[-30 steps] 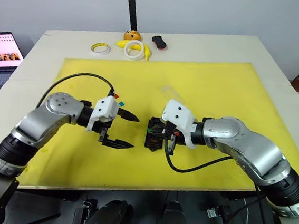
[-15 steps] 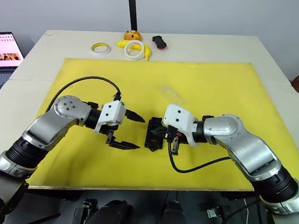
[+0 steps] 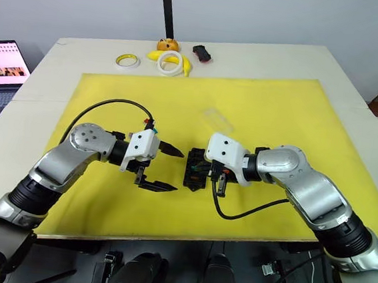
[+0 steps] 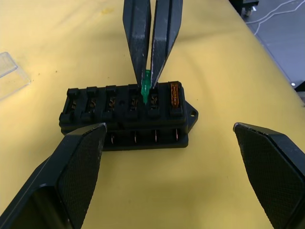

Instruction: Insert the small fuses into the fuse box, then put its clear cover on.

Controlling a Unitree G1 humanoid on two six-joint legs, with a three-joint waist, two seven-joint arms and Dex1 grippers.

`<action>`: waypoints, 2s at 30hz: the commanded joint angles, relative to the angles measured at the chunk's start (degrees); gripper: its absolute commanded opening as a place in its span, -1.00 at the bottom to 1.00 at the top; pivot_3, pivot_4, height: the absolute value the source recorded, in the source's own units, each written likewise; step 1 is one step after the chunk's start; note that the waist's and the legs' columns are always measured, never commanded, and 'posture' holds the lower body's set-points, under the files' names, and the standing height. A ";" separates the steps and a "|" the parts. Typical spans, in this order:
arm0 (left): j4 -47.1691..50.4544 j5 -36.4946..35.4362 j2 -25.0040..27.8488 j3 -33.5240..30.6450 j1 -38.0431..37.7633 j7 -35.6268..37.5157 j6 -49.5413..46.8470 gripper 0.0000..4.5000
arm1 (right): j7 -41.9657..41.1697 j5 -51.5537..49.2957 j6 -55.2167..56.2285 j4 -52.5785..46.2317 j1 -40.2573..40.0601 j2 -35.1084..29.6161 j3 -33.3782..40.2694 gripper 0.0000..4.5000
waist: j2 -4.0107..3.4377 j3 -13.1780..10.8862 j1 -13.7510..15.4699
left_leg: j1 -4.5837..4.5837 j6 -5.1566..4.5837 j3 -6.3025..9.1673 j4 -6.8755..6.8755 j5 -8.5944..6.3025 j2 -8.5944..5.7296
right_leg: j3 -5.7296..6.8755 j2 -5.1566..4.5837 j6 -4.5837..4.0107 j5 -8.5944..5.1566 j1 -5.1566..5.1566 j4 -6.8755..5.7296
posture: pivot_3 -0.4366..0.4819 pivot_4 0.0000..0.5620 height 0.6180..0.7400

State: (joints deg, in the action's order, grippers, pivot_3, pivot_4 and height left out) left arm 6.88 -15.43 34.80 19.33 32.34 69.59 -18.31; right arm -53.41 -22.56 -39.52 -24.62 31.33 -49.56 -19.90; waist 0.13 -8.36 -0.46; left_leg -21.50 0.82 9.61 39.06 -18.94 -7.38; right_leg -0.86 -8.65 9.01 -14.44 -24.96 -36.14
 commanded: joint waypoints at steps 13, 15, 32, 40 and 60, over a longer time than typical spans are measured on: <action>1.14 0.49 -0.47 -1.04 1.00 -0.40 0.05 0.99 | -1.35 1.44 -0.30 -2.32 -0.76 0.89 2.30 -1.00 | 0.00 0.00 0.02 | 0.00 0.00 0.00 0.00 0.00 0.00 | 0.00 0.00 0.00 0.00 0.00 0.00 | -0.05 -0.47 1.00; 1.14 0.55 -0.51 -1.03 1.00 -0.42 0.01 0.99 | -1.41 1.60 -0.32 -2.38 -0.83 1.03 2.24 -1.00 | 0.00 0.00 -0.01 | 0.00 0.00 0.00 0.00 0.00 0.00 | 0.00 0.00 0.00 0.00 0.00 0.00 | -0.05 -0.47 1.00; 1.58 0.90 -0.94 -1.16 0.91 -0.41 -0.61 0.99 | -3.00 4.81 1.46 -1.77 -1.57 1.70 1.27 -1.00 | 0.00 0.00 -0.01 | 0.00 0.00 0.00 0.01 0.00 0.00 | 0.01 0.00 0.00 0.00 0.00 0.00 | -0.05 -0.47 1.00; 1.93 0.92 -1.15 -1.08 0.82 -0.72 -0.71 0.99 | -4.03 6.49 2.18 -0.69 -0.98 2.19 0.76 -1.00 | 0.00 0.00 -0.02 | 0.00 0.00 0.00 0.01 0.00 0.00 | 0.01 0.00 0.00 0.00 0.00 0.00 | -0.05 -0.47 1.00; 1.95 0.82 -1.32 -1.18 0.85 -1.26 -0.99 1.00 | -6.44 7.33 0.94 0.72 1.06 3.37 2.10 -0.70 | 0.00 0.00 -0.07 | 0.01 0.00 0.01 0.02 0.00 0.00 | 0.01 0.00 0.00 0.00 0.01 -0.01 | -0.05 -0.47 1.00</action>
State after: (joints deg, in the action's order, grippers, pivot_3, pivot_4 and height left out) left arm 6.95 -14.28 33.50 19.32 32.35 68.51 -19.45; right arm -59.62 -14.39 -37.83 -22.85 31.04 -46.49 -19.67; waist 0.13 -8.35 -0.53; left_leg -21.49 0.82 9.62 39.07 -18.94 -7.38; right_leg -0.85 -8.65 9.01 -14.44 -24.95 -36.15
